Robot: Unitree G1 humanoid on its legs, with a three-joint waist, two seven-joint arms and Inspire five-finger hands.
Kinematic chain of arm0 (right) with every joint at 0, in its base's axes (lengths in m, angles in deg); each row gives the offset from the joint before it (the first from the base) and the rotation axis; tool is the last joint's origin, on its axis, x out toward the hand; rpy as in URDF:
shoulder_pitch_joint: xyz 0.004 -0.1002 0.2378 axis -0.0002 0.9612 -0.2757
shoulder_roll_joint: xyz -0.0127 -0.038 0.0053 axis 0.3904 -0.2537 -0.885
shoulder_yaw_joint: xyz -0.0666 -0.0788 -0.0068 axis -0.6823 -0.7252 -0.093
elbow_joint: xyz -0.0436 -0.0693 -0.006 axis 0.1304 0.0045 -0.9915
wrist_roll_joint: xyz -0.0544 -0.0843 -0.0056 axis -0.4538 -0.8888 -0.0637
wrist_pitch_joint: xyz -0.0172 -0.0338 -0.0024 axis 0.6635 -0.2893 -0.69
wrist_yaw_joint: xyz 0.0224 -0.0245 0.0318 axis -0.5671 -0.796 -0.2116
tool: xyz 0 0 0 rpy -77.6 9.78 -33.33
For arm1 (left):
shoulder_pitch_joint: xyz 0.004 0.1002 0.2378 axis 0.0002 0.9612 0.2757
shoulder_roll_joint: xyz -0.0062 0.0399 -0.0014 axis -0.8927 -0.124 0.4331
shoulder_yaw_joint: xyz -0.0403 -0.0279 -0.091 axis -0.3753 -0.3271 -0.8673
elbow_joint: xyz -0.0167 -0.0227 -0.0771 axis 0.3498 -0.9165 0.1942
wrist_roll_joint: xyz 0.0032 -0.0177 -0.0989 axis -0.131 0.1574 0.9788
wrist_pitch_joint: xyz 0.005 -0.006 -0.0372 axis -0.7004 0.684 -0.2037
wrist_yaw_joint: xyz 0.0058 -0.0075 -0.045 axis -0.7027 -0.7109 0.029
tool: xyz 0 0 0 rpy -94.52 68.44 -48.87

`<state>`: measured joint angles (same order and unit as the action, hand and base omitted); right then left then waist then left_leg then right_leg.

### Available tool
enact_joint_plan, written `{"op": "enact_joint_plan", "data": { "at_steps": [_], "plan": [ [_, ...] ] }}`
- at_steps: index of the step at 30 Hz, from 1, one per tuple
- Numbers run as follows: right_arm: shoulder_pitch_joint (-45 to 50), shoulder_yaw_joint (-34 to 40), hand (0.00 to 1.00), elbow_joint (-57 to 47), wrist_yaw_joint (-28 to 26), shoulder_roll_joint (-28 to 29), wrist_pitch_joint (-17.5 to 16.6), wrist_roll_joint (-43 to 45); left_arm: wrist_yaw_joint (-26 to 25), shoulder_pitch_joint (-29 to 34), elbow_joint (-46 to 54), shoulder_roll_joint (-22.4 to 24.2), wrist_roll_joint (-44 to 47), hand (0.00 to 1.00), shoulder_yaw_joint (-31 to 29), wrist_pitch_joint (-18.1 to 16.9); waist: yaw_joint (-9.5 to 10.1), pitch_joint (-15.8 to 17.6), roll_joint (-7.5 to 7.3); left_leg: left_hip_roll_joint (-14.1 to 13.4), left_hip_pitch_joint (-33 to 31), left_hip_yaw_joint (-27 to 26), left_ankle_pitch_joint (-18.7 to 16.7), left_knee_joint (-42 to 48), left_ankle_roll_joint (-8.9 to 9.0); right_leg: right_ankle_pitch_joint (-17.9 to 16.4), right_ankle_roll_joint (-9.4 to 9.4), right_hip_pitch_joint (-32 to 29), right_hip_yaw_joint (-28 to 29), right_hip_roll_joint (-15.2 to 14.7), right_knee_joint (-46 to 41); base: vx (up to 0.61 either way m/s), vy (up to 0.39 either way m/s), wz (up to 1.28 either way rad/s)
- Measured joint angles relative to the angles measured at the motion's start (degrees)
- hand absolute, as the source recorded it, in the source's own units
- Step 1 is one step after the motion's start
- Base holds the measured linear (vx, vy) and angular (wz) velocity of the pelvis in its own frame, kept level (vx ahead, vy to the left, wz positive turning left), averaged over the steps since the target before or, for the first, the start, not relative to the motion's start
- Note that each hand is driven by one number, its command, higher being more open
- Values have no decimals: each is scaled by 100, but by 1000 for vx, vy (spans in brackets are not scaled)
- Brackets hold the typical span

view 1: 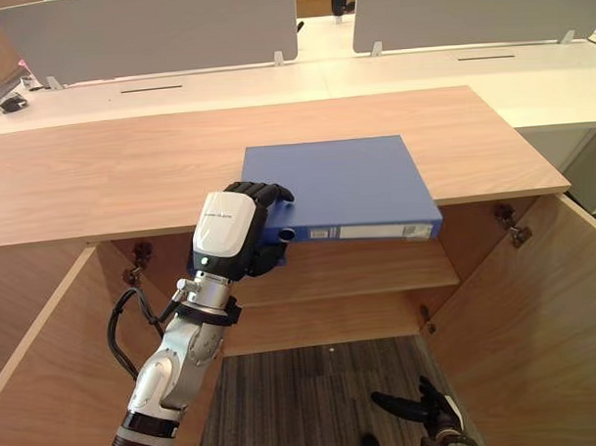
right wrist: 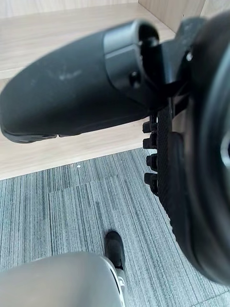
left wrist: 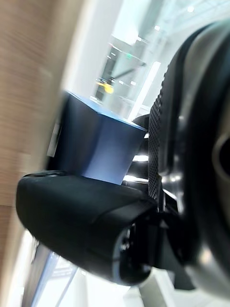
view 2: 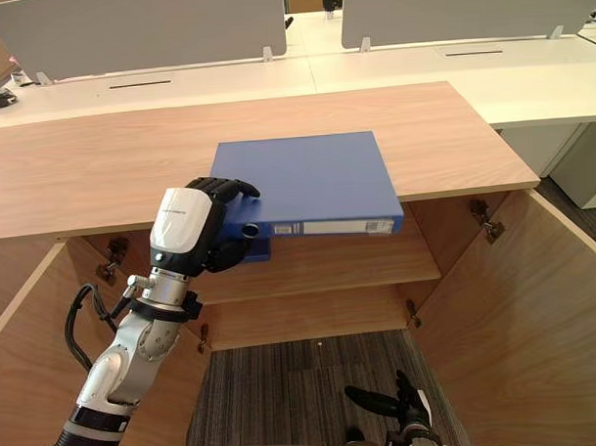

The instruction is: Walk over to the cabinet, pick up the folder, carry it to the office cabinet, place the folder inside the office cabinet, then close the office cabinet door

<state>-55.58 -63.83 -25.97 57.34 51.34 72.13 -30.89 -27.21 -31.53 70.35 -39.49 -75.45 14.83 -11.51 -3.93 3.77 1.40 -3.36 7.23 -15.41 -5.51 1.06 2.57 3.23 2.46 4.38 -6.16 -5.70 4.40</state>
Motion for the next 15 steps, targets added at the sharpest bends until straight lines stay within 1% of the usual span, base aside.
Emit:
{"op": "enact_joint_plan", "data": {
  "at_steps": [3, 4, 6, 9, 11, 13, 14, 15],
  "plan": [
    [8, 2, 100, -11, 4, 2, 0, 3, 81, 110, 3, 23, 237, 0, 11, -12, -17, -31, 3, 24, 30, -28, 8, -57, -12, 19, 26, 5, 34, -19, 42, -24, -8, -7],
    [8, 5, 100, -18, 13, 6, 0, 5, 124, 208, 65, 98, 346, 0, 33, -31, -8, -32, -2, 27, 27, -46, 8, -56, -12, 24, 33, -11, 90, -20, 42, -23, -13, -9],
    [24, 8, 100, -106, 24, 27, 3, 11, 189, 400, 307, 159, 541, 0, 63, -61, -1, -35, -9, 29, 24, -50, 7, -57, -13, 25, 35, -22, 115, -21, 42, -23, -17, -7],
    [46, 63, 100, -540, 44, 91, 15, 34, 490, 770, 847, 292, 1148, 0, 134, -214, 5, -33, -12, 29, 5, -50, 2, -56, -20, 27, 40, -56, 156, -19, 28, -35, -27, -5],
    [76, 138, 100, -1061, 77, 181, 19, 131, 678, 1049, 1205, 473, 1523, 0, 248, -314, 4, -28, -18, 26, -1, -65, 1, -56, -23, 30, 46, -87, 175, -14, 5, -43, -27, -6],
    [97, 281, 100, -1977, 130, 332, -2, 339, 900, 1375, 1591, 710, 2141, 0, 388, -488, 4, -27, -20, 16, -6, -129, -3, -52, -29, 30, 48, -144, 246, -1, -40, -60, -32, -13],
    [105, 303, 100, -2218, 139, 357, -6, 375, 945, 1437, 1669, 750, 2316, 0, 409, -508, 4, -25, -21, 13, -6, -138, -4, -49, -30, 30, 48, -152, 257, 2, -51, -57, -30, -9],
    [141, 367, 100, -2694, 140, 414, -49, 500, 1054, 1547, 1790, 836, 2749, 0, 421, -547, 2, -21, -25, 8, -4, -146, -5, -44, -31, 32, 52, -154, 268, 7, -58, -70, -41, -5]
  ]
}}
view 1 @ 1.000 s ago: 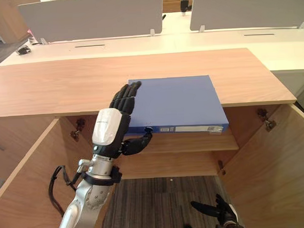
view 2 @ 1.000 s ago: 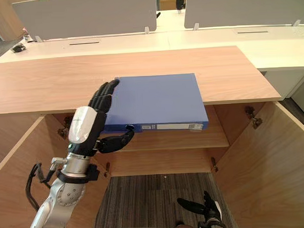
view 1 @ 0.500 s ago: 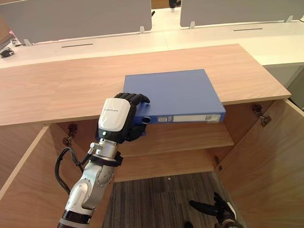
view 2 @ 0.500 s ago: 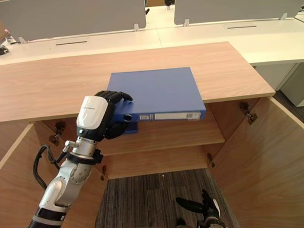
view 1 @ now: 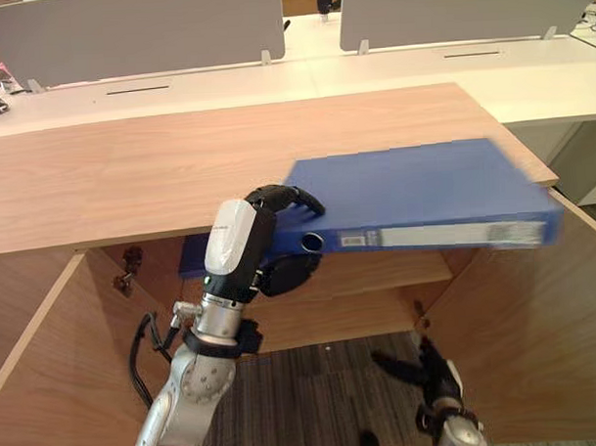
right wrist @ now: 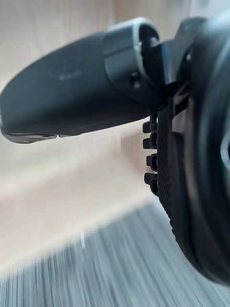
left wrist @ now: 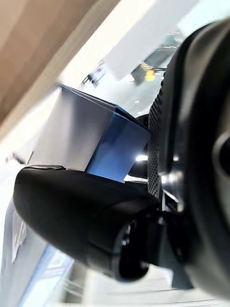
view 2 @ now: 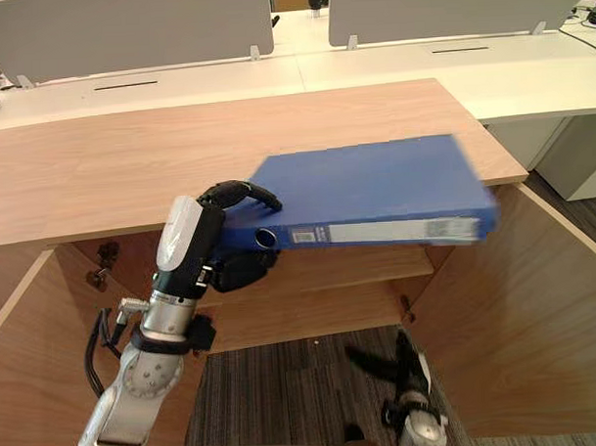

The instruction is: Walk over to the cabinet, pick up the folder, carry it to the office cabinet, place the folder inside the office cabinet, then close the office cabinet door

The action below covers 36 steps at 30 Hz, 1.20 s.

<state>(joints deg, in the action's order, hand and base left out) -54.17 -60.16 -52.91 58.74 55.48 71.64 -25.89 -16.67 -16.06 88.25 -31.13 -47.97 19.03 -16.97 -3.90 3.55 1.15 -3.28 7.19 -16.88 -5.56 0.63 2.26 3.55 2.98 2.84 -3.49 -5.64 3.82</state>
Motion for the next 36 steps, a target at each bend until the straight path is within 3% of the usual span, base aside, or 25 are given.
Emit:
{"op": "enact_joint_plan", "data": {
  "at_steps": [4, 11, 17, 22, 26, 27, 32, 36],
  "plan": [
    [271, 151, 100, -1845, -14, 162, -178, 304, 297, 466, 394, 227, 1828, 0, -171, -5, 2, 30, -20, -26, -3, -55, -5, 10, 1, 15, 27, -36, 64, 32, -3, -55, -39, -7],
    [329, 131, 100, -4004, -306, 101, -316, 943, 1065, 1054, 674, 506, 4736, 0, -465, 166, 31, 66, -30, -84, 5, -189, -67, 75, 36, 33, 55, -81, 215, 91, -6, -35, -34, -11],
    [-157, -59, 100, -4503, -810, -583, -489, 1582, 1613, 1300, 630, 307, 5784, 0, -334, 580, 81, 92, -42, -80, -4, -269, -140, 174, 19, 49, 81, -86, 296, 78, -6, -36, -16, -8],
    [-824, -734, 100, -4446, -1080, -1441, -507, 1799, 1991, 1328, 528, -66, 6345, 0, 36, 743, 148, 92, -41, -78, -11, -263, -139, 182, 18, 64, 104, -86, 295, 74, -5, -43, -29, 1],
    [-1332, -1065, 100, -4006, -1132, -1936, -507, 1885, 2008, 1352, 282, -142, 6776, 0, 42, 745, 171, 92, -41, -74, -23, -253, -138, 198, 17, 74, 120, -82, 289, 64, -6, -48, -31, 2],
    [-1477, -1217, 0, -3799, -1132, -2125, -505, 1940, 2008, 1371, 166, -166, 6885, 0, 43, 745, 176, 92, -41, -70, -27, -248, -138, 202, 16, 76, 122, -82, 284, 59, -6, -50, -28, 2],
    [-1776, -1908, 0, -3258, -1191, -3101, -385, 2301, 2003, 1453, -202, -559, 7245, 0, 41, 713, 207, 92, -41, -71, -75, -148, -131, 211, 9, 76, 122, -73, 194, 53, -5, -37, -35, 9],
    [-2006, -2189, 0, -3068, -1325, -3510, -316, 2706, 1997, 1552, -364, -764, 7445, 0, 40, 605, 266, 91, -41, -80, -87, -75, -130, 212, 9, 76, 122, -44, 127, 52, -3, -20, -32, 10]
  ]
}}
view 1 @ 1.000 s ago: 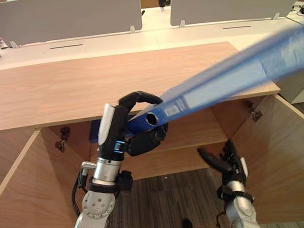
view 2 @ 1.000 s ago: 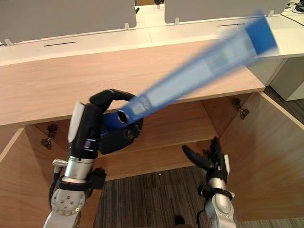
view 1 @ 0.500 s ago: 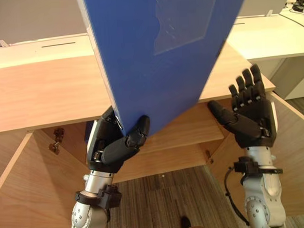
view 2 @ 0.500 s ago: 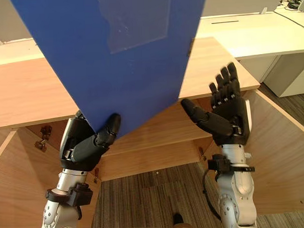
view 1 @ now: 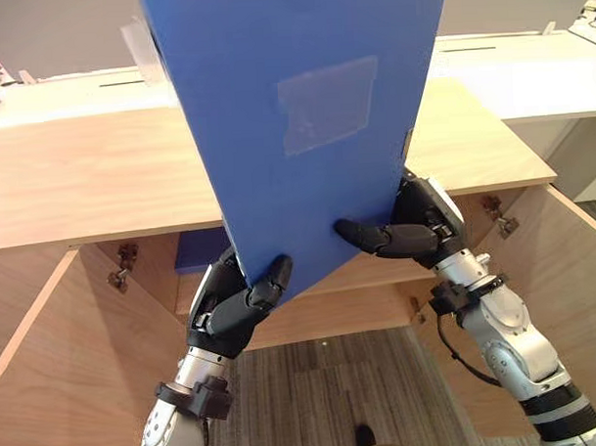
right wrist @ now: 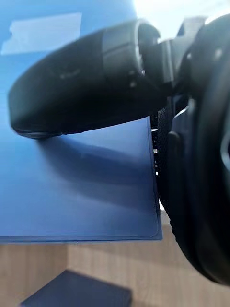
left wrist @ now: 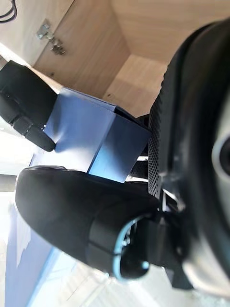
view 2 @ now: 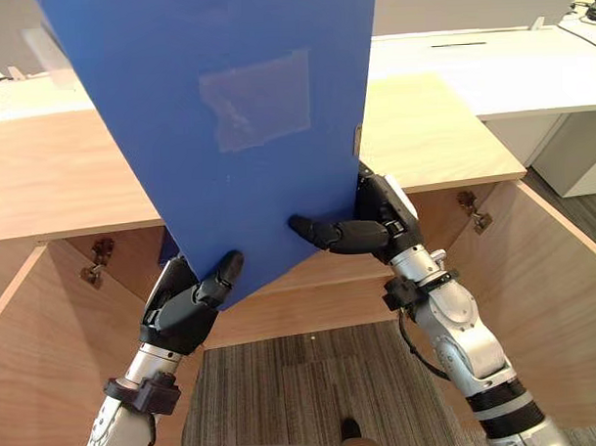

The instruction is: Walk over to the cabinet, pick up the folder, carry it to the office cabinet, place the folder inside the office cabinet, then close the office cabinet door

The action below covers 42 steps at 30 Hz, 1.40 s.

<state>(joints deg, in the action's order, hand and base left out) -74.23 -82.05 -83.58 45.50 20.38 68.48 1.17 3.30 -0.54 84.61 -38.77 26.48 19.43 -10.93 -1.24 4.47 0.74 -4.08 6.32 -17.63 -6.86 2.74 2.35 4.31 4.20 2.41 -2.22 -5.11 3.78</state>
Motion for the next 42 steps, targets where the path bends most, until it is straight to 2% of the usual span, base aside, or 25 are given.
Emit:
{"op": "enact_joint_plan", "data": {
  "at_steps": [3, 6, 7, 11, 13, 17, 19, 23, 26, 31, 34, 38, 39, 42],
  "plan": [
    [-56, 6, 0, -1, -127, -25, 3, 209, -12, 22, -2, -89, 0, 0, -36, -73, 45, 0, 0, -2, 0, 89, 4, 0, -5, 0, 0, 49, -92, -6, 1, -25, -32, 17],
    [-109, 211, 0, -132, -282, 539, 30, 121, -8, 21, -4, 116, -134, 0, -180, -64, 80, -1, 1, 6, -22, 145, 10, -1, -14, 0, -1, 59, -138, -17, 1, -30, -23, 10],
    [-106, 331, 0, -138, -306, 855, 35, -94, 47, 5, -2, 304, -336, 100, -334, -80, 108, -2, 2, 9, -28, 160, 13, -1, -17, 0, -1, 59, -151, -21, 1, -33, -25, 8],
    [69, 617, 0, -391, -297, 1845, 55, -469, 89, -113, 31, 1018, -865, 100, -792, -107, 182, -4, 5, 21, -85, 294, 41, -2, -30, 0, -1, 64, -259, -39, 1, -35, -29, 16],
    [200, 654, 0, -697, -229, 2444, 52, -589, -105, -120, 9, 1567, -1299, 100, -1192, -120, 199, -4, 5, 14, -82, 353, 45, -4, -31, -1, -2, 97, -296, -37, 1, -29, -29, 15],
    [203, 977, 0, -918, -68, 2855, -71, -687, -572, -125, -388, 1902, -1892, 100, -1866, -206, 211, -6, 6, 30, -71, 433, 50, -4, -39, -1, -3, 158, -332, -60, 0, -39, -15, 12],
    [205, 1266, 0, -1034, 42, 2994, -205, -733, -934, -124, -942, 2117, -2118, 100, -2452, -220, 210, -7, 5, 40, -73, 444, 52, -8, -41, -2, -4, 160, -347, -73, 0, -34, -14, 2],
    [209, 1670, 0, -1068, 246, 3034, -328, -857, -1344, -25, -1687, 2319, -2286, 100, -2963, -217, 212, -8, 5, 48, -79, 475, 57, -26, -49, -5, -7, 161, -395, -78, 1, -33, -22, 4],
    [240, 1758, 0, -1068, 319, 3033, -327, -944, -1364, 13, -2053, 2335, -2499, 100, -3000, -207, 211, -9, 6, 50, -86, 504, 66, -44, -52, -7, -10, 160, -416, -78, 3, -27, -24, 4],
    [350, 1563, 0, -1068, 325, 3019, -328, -1158, -1296, -181, -3699, 2304, -3108, 100, -3008, -143, 189, -15, 6, 55, -113, 511, 67, -52, -52, -7, -10, 142, -428, -81, 19, -34, -26, 1],
    [460, 1100, 0, -1068, 321, 2868, -328, -1395, -1311, -404, -5219, 2260, -3526, 100, -3058, 56, 183, -18, 0, 57, -167, 493, 67, -52, -52, -6, -10, 80, -423, -81, 27, -30, -23, -3],
    [570, 225, 0, -880, 259, 2570, -336, -1733, -1397, -598, -6523, 2210, -3752, 100, -3231, 220, 179, 13, -47, 38, -421, 478, 43, 102, -38, -6, -10, -141, -420, -89, -24, -47, -32, -2],
    [496, -67, 0, -683, 210, 2453, -351, -1884, -1433, -735, -6803, 2161, -3751, 100, -3250, 227, 199, 149, -76, -2, -646, 523, -12, 371, -31, -36, -36, -315, -414, -88, -181, -111, -33, 4],
    [-36, -751, 0, 133, 198, 2218, -330, -2406, -1472, -1218, -7295, 1919, -3750, 100, -3102, 228, 213, 683, -114, -116, -1458, 686, -294, 1347, -47, -469, -59, -1141, -432, -123, -1242, -209, -38, 11]
  ]
}}
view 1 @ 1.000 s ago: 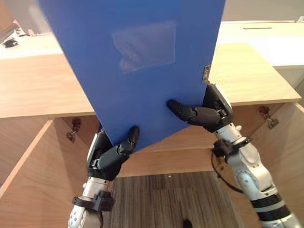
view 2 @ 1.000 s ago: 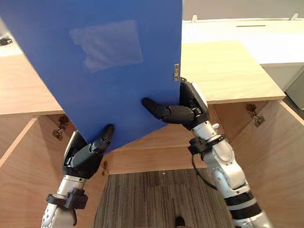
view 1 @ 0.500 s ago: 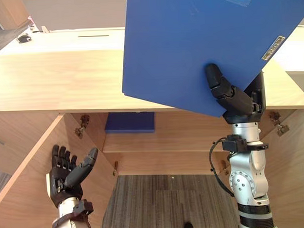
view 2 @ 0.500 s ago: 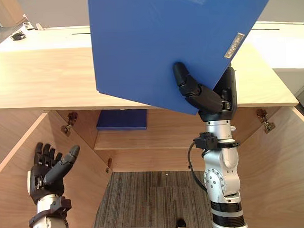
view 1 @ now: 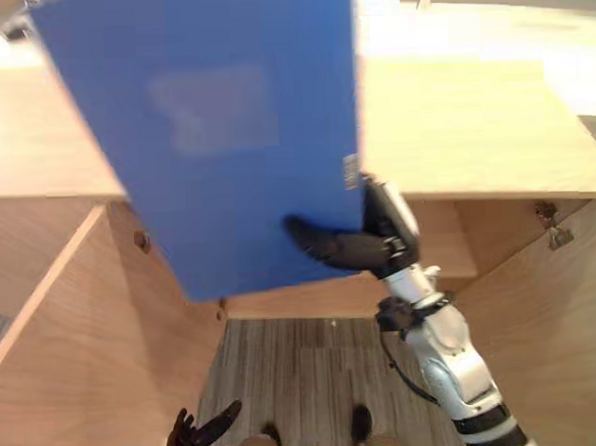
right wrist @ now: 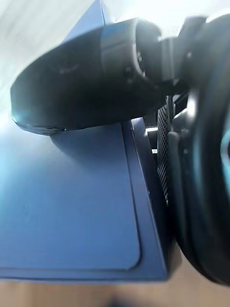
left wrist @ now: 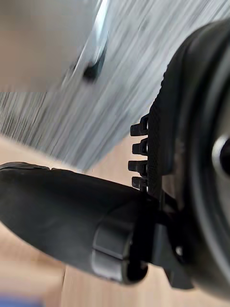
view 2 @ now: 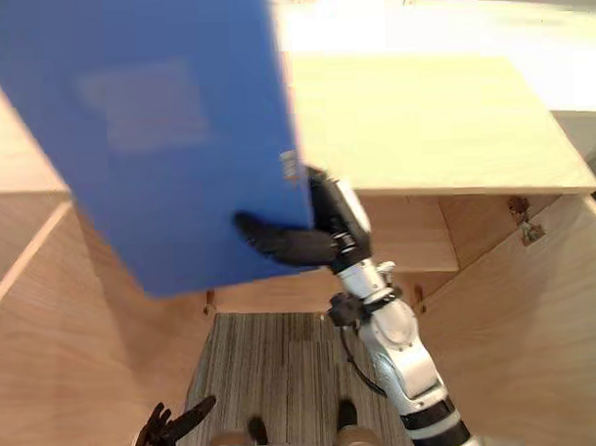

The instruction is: Walk over to the cabinet, pick up the folder, carry it to the office cabinet, place the folder inside the office cabinet, then close the office cabinet door

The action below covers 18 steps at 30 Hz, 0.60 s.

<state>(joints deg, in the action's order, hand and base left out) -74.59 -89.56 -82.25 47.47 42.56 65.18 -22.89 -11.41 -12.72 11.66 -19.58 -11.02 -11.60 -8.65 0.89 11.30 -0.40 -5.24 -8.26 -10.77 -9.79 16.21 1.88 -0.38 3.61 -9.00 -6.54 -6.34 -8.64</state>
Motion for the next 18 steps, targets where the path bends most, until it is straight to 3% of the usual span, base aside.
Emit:
{"op": "enact_joint_plan", "data": {
  "at_steps": [2, 9, 13, 18],
  "plan": [
    [-225, -248, 0, 500, 31, -133, 140, -492, -43, -300, -128, -149, 2, 100, 190, -3, 55, 336, 11, -6, -486, 86, -117, 507, -30, -235, 35, -475, -31, -80, -569, -251, -25, 17],
    [-869, -265, 0, 1345, 322, -412, 358, -1277, -106, -1077, -134, -344, 39, 100, 651, -83, 97, 1184, 131, -37, -1926, 292, -250, 1578, -58, -475, 9, -1906, -83, -233, -1808, -189, 10, 11],
    [-1312, 280, 0, 1724, 706, -93, 387, -1244, -171, -1494, -100, -328, 142, 100, 853, -178, 112, 1357, 260, -105, -2608, 353, -264, 1989, -70, -505, -29, -2584, -82, -246, -2220, -101, -19, 2],
    [-1800, 1352, 0, 1763, 1411, 586, 380, -141, -222, -1589, 441, -141, 377, 100, 818, -272, 164, 1453, 325, -290, -3519, 417, -523, 2787, -79, -786, -100, -3500, -87, -265, -3010, -93, -23, -3]
  ]
}}
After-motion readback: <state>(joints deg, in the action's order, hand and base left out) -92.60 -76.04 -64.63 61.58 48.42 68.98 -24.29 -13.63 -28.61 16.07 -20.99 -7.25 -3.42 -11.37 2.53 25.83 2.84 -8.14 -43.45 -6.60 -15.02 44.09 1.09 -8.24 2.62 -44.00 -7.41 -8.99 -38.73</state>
